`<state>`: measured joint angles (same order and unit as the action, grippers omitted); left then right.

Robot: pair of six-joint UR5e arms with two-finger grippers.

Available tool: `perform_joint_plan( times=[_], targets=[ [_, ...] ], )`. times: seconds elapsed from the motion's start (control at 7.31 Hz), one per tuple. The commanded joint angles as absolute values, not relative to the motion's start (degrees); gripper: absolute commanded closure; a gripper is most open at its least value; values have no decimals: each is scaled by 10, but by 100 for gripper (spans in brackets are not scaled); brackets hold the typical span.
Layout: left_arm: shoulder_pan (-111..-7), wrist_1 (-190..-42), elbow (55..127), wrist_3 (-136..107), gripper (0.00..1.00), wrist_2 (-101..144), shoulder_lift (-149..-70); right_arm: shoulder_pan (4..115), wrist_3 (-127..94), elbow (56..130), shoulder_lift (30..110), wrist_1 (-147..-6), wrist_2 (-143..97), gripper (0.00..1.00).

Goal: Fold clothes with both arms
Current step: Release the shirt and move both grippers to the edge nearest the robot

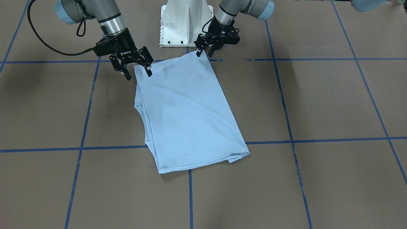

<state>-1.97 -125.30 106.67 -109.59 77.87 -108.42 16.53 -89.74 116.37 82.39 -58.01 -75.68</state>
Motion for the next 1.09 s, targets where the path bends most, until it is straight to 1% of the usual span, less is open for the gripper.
perform_joint_plan(
  times=[0.0,0.14,0.41,0.55,0.68,0.82,0.96],
  targets=[
    [-19,-1252,1065,-1096,31,780,-1085,165,-897,1163,824,-580,-757,0],
    [-20,-1253,1065,-1096,39,779,-1085,165,-897,1163,824,-580,-757,0],
    [-16,-1253,1065,-1094,67,779,-1086,165,-897,1156,824,-580,-757,0],
    [-14,-1253,1066,-1094,72,779,-1086,165,-898,1154,824,-580,-757,0],
    [-13,-1252,1066,-1094,88,779,-1086,164,-917,1152,824,-582,-756,0],
    [-11,-1252,1066,-1094,100,779,-1085,163,-941,1142,823,-584,-756,0],
    [-11,-1252,1066,-1093,100,778,-1085,162,-993,1139,825,-589,-756,4]
  ],
)
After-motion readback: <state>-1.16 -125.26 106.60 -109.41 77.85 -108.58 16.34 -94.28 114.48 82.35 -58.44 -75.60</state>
